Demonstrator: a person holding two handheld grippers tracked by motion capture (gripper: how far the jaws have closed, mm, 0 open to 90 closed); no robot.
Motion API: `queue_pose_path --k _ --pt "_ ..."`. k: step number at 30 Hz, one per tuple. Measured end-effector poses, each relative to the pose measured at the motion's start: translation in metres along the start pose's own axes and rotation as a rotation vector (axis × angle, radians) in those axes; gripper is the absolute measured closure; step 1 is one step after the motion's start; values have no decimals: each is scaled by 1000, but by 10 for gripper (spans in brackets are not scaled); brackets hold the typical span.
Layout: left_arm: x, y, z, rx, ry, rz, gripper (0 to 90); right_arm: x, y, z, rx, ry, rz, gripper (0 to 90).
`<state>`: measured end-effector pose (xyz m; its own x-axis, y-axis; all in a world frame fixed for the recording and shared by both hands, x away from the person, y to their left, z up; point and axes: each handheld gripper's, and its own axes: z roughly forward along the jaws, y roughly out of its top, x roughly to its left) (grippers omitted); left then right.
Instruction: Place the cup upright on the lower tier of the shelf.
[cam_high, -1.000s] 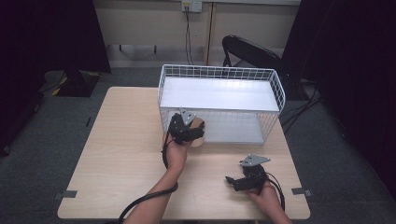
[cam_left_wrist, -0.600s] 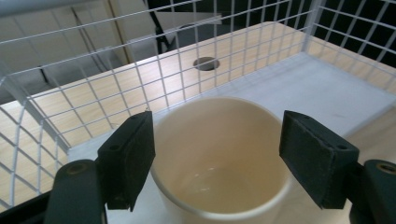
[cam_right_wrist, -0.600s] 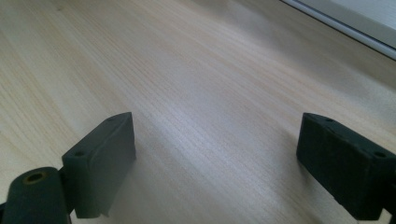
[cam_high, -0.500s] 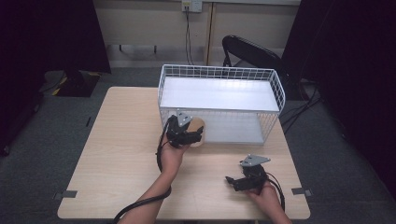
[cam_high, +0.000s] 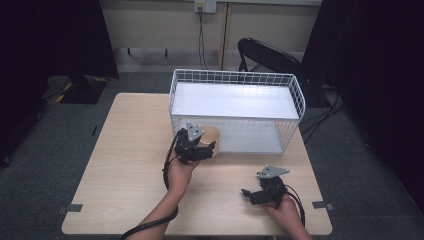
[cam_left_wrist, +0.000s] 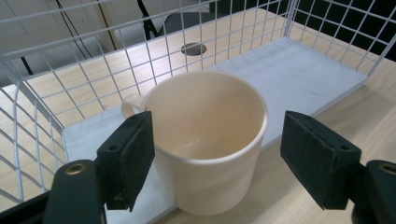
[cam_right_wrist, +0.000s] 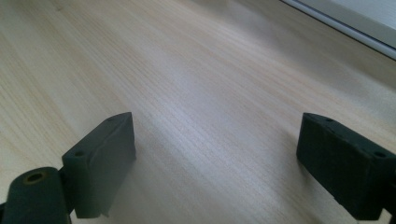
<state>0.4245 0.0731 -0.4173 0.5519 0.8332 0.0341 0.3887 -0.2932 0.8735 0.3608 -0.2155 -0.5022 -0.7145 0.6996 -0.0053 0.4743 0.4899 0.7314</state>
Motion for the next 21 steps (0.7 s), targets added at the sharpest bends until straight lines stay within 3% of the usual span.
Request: queue_pose_path --k 10,13,21 --pt "4 -12 12 36 9 -42 276 0 0 0 0 0 0 111" --pt "3 -15 16 57 17 -36 284 0 0 0 0 0 0 111" --pt "1 -15 28 63 24 -63 330 0 0 0 0 0 0 111"
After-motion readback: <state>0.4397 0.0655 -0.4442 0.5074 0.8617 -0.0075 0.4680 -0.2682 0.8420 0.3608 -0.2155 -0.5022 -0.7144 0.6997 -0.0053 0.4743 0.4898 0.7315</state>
